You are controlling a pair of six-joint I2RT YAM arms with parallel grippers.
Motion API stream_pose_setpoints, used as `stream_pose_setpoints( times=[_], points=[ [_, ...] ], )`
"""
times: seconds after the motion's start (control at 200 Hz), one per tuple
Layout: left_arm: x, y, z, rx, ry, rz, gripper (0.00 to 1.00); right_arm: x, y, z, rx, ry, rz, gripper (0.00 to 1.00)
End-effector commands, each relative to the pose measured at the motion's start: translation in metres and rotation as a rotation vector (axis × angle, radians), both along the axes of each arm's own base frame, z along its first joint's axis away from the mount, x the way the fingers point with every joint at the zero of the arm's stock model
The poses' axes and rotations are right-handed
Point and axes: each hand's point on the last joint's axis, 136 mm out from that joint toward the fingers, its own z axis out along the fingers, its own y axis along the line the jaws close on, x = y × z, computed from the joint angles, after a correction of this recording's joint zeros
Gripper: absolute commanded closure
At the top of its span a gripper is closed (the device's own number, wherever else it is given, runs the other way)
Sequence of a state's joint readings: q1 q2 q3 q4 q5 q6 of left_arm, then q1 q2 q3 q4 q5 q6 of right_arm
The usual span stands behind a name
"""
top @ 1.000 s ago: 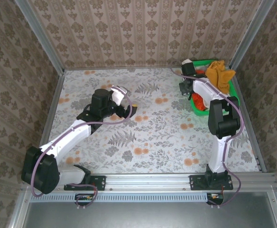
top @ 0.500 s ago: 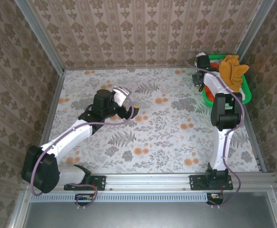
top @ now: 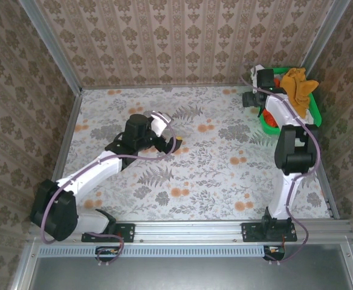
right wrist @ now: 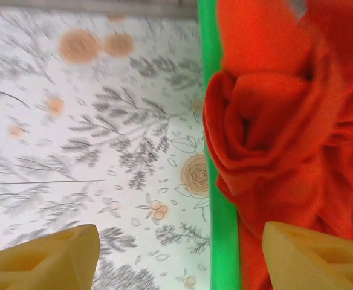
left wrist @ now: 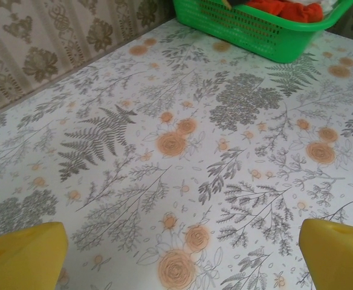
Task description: Fold and stack the t-shirts
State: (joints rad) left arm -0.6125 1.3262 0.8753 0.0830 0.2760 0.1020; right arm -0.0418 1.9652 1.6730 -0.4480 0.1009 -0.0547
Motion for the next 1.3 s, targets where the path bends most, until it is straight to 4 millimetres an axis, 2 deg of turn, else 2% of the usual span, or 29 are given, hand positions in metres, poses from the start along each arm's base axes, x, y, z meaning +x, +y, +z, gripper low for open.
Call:
stream_pose_setpoints(
  times=[0.0, 0.13, 0.305, 0.475, 0.53, 0.595, 0.635, 0.71, 0.815, 1.025, 1.295],
  points=[
    [0.001, -0.017, 0.021, -0.032, -0.073, -0.061, 0.0, -0.004, -0.007, 0.054, 0.068, -0.18, -0.073, 0.27],
    [0.0, -0.025, 0.02, -0.043, -0.072, -0.093, 0.0, -0.017, -0.045, 0.048, 0.076, -0.198, -0.211, 0.26],
    [-0.005, -0.036, 0.016, -0.046, -0.069, -0.131, 0.0, -0.017, -0.093, 0.029, 0.14, -0.199, -0.341, 0.26],
    [-0.007, -0.039, 0.014, -0.049, -0.067, -0.135, 0.0, -0.004, -0.114, -0.008, 0.205, -0.114, -0.387, 0.33],
    [-0.007, -0.039, 0.014, -0.048, -0.067, -0.134, 0.0, -0.002, -0.116, -0.018, 0.211, -0.081, -0.388, 0.38],
    [-0.008, -0.038, 0.014, -0.046, -0.067, -0.136, 0.0, 0.0, -0.115, -0.024, 0.215, -0.065, -0.389, 0.49],
    [-0.009, -0.037, 0.014, -0.047, -0.068, -0.135, 0.0, 0.0, -0.115, -0.023, 0.217, -0.068, -0.392, 0.63],
    [-0.011, -0.035, 0.015, -0.046, -0.071, -0.131, 0.0, -0.002, -0.114, -0.011, 0.222, -0.107, -0.393, 0.82],
    [-0.012, -0.033, 0.015, -0.045, -0.074, -0.127, 0.0, -0.008, -0.113, 0.013, 0.213, -0.185, -0.386, 1.0],
    [-0.012, -0.035, 0.018, -0.06, -0.083, -0.127, 0.0, -0.027, -0.109, 0.063, 0.178, -0.327, -0.357, 1.0],
    [-0.009, -0.038, 0.023, -0.097, -0.08, -0.119, 0.0, -0.058, -0.094, 0.139, 0.172, -0.62, -0.306, 1.0]
  ],
)
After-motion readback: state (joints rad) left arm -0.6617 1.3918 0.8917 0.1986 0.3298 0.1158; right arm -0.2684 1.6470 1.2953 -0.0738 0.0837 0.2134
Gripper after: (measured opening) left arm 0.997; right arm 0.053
